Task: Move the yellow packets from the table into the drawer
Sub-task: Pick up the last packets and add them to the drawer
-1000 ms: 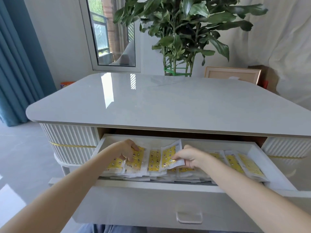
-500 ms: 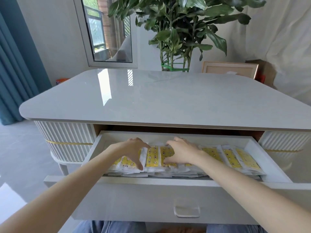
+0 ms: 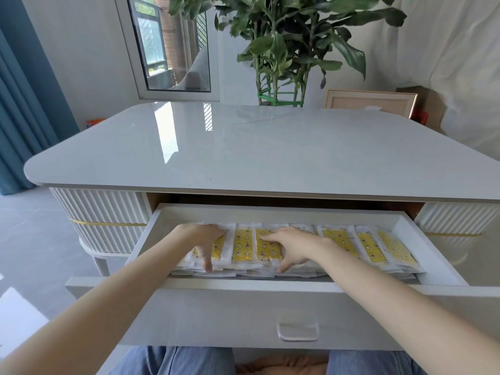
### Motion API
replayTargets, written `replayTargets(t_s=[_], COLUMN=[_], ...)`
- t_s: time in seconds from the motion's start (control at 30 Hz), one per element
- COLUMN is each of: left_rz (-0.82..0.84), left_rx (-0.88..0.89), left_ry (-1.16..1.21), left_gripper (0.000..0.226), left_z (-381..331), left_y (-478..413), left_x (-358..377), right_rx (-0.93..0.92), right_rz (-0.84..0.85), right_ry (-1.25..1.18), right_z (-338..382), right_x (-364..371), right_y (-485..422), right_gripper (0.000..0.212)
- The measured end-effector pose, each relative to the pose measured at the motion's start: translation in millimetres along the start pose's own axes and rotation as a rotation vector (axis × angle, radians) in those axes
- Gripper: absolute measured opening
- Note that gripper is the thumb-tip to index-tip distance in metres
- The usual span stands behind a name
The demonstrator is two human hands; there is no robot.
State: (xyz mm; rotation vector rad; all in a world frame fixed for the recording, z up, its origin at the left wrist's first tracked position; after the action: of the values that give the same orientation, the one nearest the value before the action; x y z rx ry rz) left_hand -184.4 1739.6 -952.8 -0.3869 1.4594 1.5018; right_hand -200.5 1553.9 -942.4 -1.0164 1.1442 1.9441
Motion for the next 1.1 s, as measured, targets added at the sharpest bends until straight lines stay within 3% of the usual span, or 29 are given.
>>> replayTargets(t_s=[0.13,0.27,0.43,0.6,0.77,0.93,1.1], left_rz=[-0.151,-0.473,-0.832,-1.078,-1.208,-1.322,-1.335], left_rx=[-0.002,-0.022,-0.150,-0.295,-0.379,-0.330,-0.241], left_ry=[0.172,0.366,0.476,0.521,0.492,0.483,0.355], left_gripper=[0.099,0.063,0.040,0.033,0.032,0.037,0.042], left_z=[-1,-15,-32,-48,-51,-44,-38], left_y=[15,58,113,145,149,143,127], left_x=[-13,-39,-43,-31,-14,-23,-36], right_rx=[-0.009,-0.048,-0.069,-0.070,-0.118,-0.259,-0.463], right_rz=[-0.136,-0.415,-0.743,-0.927,-1.096,-1.254,-1.237], right_ry=[-0.177,-0.336,-0.424,-0.342,-0.266,-0.183,-0.101], right_z=[5,17,24,24,22,26,22], right_x=[-21,-46,-46,-24,-19,-26,-38], right_y=[17,55,105,128,133,131,112], right_gripper=[0.074,0.041,0.024,0.022,0.023,0.027,0.031])
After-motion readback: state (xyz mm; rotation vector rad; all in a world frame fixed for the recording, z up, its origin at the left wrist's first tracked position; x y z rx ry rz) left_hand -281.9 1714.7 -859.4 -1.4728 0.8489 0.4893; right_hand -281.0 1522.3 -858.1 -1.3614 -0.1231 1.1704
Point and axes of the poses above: each hand's wrist, its own y-axis away from the middle knuckle, its own x-axis out of the palm, z = x × y, the point moved 6 cm from there along -y, towards the middle knuckle, and after that the axes turned 14 degrees about -y, right-handed, at the moved point
